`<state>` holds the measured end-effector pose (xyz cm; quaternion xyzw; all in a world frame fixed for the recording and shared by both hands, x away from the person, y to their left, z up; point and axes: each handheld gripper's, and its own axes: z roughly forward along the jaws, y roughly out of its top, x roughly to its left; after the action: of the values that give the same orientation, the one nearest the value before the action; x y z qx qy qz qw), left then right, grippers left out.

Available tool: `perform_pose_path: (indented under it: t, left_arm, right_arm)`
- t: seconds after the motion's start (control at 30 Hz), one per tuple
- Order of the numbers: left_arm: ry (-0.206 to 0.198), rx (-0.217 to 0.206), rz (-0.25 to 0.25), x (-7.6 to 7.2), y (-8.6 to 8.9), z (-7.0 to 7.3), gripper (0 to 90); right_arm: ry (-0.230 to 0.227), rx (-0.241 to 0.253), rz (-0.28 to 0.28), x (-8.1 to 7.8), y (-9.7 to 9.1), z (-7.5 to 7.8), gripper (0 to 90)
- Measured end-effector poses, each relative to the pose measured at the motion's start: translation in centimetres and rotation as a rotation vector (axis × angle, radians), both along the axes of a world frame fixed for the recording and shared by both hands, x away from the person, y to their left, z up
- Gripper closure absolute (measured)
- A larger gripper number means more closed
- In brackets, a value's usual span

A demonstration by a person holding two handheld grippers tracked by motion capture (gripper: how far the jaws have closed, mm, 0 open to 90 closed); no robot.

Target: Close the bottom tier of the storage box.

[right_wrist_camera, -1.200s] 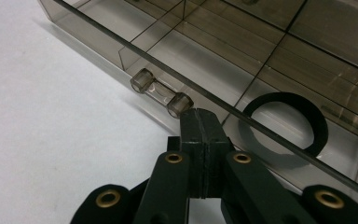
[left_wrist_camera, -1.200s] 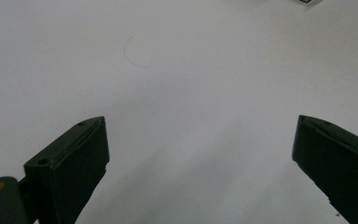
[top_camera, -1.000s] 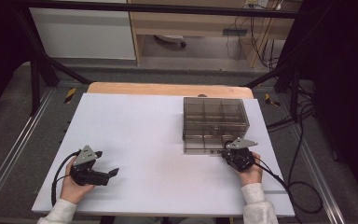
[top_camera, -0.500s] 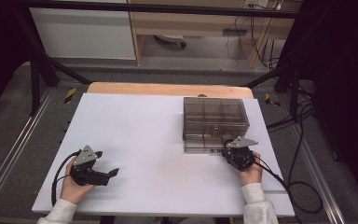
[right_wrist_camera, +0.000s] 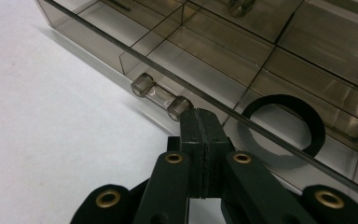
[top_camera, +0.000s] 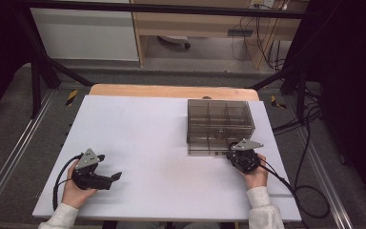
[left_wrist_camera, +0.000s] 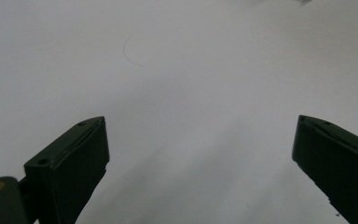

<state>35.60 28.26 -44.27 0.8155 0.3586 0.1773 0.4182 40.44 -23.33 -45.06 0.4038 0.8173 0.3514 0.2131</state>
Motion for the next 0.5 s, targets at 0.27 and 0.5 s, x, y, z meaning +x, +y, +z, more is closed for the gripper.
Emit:
perform_pose_path:
  t: [0.27, 0.5]
  left_arm:
    - [0.001, 0.001, 0.000, 0.02, -0.01, -0.03, 3.5]
    - [0.001, 0.002, 0.000, 0.02, -0.02, -0.04, 3.5]
  right_arm:
    - [0.002, 0.004, -0.004, 0.10, 0.03, -0.03, 90.0]
    - [-0.002, 0.007, -0.003, 0.29, 0.07, -0.01, 90.0]
